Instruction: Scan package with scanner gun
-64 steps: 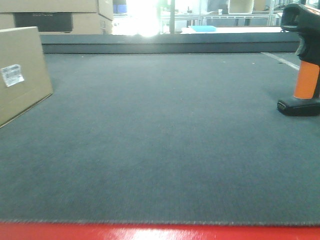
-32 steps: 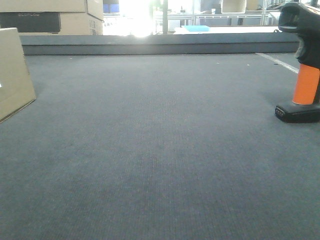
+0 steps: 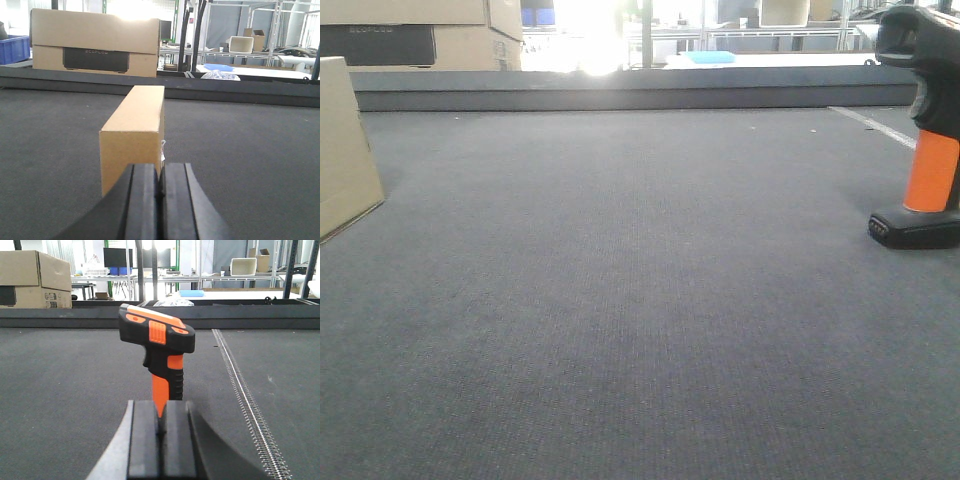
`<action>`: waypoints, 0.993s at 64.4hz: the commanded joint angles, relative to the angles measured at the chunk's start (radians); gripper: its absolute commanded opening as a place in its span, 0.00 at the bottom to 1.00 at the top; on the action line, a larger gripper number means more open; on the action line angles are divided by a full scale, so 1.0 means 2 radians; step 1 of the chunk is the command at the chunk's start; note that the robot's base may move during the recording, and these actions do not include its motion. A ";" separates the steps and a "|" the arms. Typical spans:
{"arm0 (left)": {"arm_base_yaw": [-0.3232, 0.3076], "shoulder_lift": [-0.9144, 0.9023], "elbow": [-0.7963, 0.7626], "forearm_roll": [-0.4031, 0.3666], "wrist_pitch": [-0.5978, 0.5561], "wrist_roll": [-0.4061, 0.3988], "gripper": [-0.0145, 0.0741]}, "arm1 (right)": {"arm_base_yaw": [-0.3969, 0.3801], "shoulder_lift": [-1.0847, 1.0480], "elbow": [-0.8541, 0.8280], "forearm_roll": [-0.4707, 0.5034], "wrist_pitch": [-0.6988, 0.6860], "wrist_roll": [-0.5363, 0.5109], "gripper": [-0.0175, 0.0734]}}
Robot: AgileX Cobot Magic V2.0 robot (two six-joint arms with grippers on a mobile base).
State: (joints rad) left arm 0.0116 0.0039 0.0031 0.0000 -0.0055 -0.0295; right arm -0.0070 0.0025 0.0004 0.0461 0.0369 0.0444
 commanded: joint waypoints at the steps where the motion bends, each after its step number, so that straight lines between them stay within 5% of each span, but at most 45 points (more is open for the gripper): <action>1: 0.003 -0.002 -0.002 0.003 -0.010 -0.001 0.04 | 0.001 -0.001 0.000 -0.004 -0.007 0.000 0.01; 14: 0.003 -0.002 -0.002 0.003 -0.020 -0.001 0.04 | 0.001 -0.001 0.000 -0.004 -0.007 0.000 0.01; 29: 0.003 0.016 -0.077 0.000 0.075 -0.001 0.04 | 0.001 -0.001 0.000 -0.004 -0.007 0.000 0.01; 42: 0.003 0.107 -0.203 0.000 0.199 -0.001 0.04 | 0.001 -0.001 0.000 -0.004 -0.007 0.000 0.01; 64: 0.003 0.309 -0.353 0.003 0.222 -0.001 0.04 | 0.001 -0.001 0.000 -0.004 -0.007 0.000 0.01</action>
State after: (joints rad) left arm 0.0116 0.5486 -0.6535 0.0000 0.4231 -0.0295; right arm -0.0070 0.0025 0.0004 0.0461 0.0369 0.0444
